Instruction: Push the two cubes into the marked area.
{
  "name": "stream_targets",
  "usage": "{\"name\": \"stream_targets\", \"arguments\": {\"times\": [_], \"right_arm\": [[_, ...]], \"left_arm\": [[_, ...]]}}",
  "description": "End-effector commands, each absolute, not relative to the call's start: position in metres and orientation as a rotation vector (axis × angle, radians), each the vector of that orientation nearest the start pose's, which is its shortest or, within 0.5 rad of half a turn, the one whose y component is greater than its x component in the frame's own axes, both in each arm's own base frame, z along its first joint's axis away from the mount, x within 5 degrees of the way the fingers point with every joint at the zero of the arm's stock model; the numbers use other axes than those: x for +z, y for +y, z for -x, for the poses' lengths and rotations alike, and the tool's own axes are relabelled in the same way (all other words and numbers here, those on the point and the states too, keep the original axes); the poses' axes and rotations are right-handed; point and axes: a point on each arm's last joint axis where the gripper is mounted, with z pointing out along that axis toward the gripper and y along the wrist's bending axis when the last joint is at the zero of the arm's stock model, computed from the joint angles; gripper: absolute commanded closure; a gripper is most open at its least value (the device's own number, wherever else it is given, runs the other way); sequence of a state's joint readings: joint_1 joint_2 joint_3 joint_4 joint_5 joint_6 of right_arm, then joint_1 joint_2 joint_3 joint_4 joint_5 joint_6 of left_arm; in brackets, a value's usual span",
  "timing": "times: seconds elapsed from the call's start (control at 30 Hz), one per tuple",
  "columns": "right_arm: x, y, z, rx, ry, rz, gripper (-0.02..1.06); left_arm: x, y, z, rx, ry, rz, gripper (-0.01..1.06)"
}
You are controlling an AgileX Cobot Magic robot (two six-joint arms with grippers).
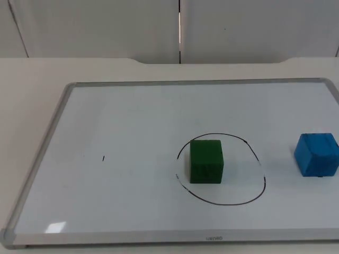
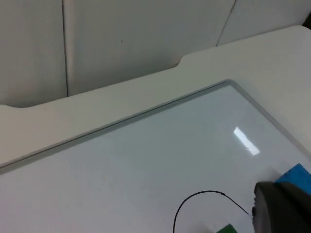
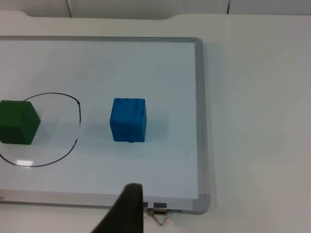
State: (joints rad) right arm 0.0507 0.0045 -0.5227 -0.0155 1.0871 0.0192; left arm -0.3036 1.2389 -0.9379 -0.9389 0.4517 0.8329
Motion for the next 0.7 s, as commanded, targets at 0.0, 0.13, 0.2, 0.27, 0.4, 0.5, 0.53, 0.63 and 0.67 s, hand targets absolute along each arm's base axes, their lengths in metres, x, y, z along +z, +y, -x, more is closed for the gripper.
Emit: {"name": "stream_targets", "arguments": {"times": [0.0, 0.13, 0.2, 0.27, 0.4, 0.5, 0.53, 0.63, 0.67], "right_arm": [[0.280, -0.002, 0.007, 0.015, 2.047, 0.035, -0.01], [0.280, -0.002, 0.007, 0.015, 2.047, 0.035, -0.01], [0.280, -0.002, 0.007, 0.015, 2.047, 0.035, -0.01], [0.280, -0.002, 0.007, 0.015, 2.047, 0.035, -0.01], [0.280, -0.002, 0.007, 0.015, 2.047, 0.035, -0.01], [0.280, -0.002, 0.007, 0.015, 2.047, 0.035, -0.01], [0.280, -0.002, 0.007, 0.015, 2.047, 0.035, -0.01], [0.280, -0.002, 0.007, 0.015, 2.047, 0.035, -0.01], [0.280, -0.002, 0.007, 0.015, 2.047, 0.035, -0.01]], "left_arm": [[0.340, -0.107, -0.235, -0.583, 2.029, -0.494, 1.05], [0.353, -0.101, -0.220, -0.559, 2.008, -0.501, 1.05], [0.357, -0.098, -0.214, -0.537, 2.006, -0.509, 1.05], [0.362, -0.093, -0.204, -0.507, 2.010, -0.515, 1.05], [0.365, -0.088, -0.193, -0.481, 2.039, -0.531, 1.05], [0.365, -0.086, -0.184, -0.471, 2.048, -0.545, 1.05], [0.364, -0.085, -0.181, -0.469, 2.047, -0.547, 1.05], [0.358, -0.080, -0.167, -0.461, 2.035, -0.544, 1.05], [0.356, -0.078, -0.162, -0.456, 2.031, -0.546, 1.05]]}}
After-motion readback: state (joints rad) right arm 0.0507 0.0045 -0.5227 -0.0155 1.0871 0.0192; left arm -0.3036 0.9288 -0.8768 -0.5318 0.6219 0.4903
